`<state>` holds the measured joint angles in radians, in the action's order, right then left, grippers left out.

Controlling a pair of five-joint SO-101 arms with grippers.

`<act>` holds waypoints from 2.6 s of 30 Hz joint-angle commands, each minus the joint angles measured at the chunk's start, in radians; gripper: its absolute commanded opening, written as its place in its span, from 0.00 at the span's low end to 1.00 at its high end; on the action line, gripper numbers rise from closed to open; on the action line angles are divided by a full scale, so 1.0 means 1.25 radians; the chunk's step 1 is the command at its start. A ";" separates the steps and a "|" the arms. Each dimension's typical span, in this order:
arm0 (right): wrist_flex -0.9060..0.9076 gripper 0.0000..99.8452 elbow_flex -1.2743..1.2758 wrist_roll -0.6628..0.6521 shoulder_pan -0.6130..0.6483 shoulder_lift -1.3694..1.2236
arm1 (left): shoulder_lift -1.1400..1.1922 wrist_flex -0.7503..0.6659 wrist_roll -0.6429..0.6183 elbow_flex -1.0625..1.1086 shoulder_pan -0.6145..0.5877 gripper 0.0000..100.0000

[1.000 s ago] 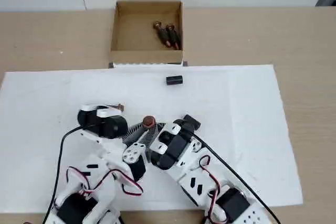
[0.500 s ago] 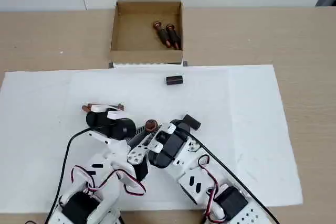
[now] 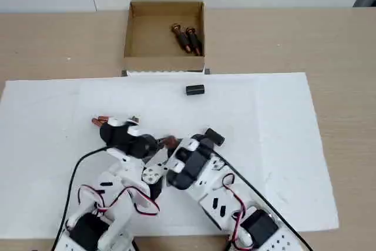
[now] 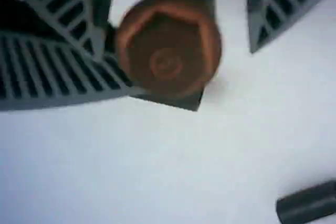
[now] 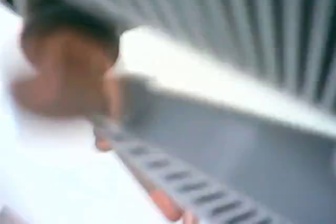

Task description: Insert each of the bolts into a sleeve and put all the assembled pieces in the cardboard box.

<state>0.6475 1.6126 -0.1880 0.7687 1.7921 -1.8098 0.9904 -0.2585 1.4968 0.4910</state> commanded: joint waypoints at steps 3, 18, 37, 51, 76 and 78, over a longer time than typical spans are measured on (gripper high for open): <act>-0.021 0.00 -0.056 -0.009 0.009 0.012 | -0.006 0.005 0.038 -0.041 -0.034 0.17; -0.021 0.00 -0.048 -0.009 0.006 0.010 | -0.006 0.076 0.033 -0.219 -0.036 0.17; 0.037 0.00 -0.044 0.015 -0.158 0.010 | -0.006 0.074 0.129 -0.107 -0.387 0.00; 0.182 0.00 -0.248 0.126 -0.265 -0.028 | -0.006 0.071 0.126 0.088 -0.444 0.01; -0.246 0.00 -1.009 0.048 -0.282 -1.242 | -0.006 0.070 0.125 0.101 -0.444 0.01; -0.292 0.00 -1.088 0.026 -0.288 -1.337 | -0.006 0.070 0.125 0.101 -0.444 0.01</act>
<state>0.3744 0.4358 -0.1097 0.4281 0.2532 -1.8082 1.0810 -0.1051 1.6256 -0.0583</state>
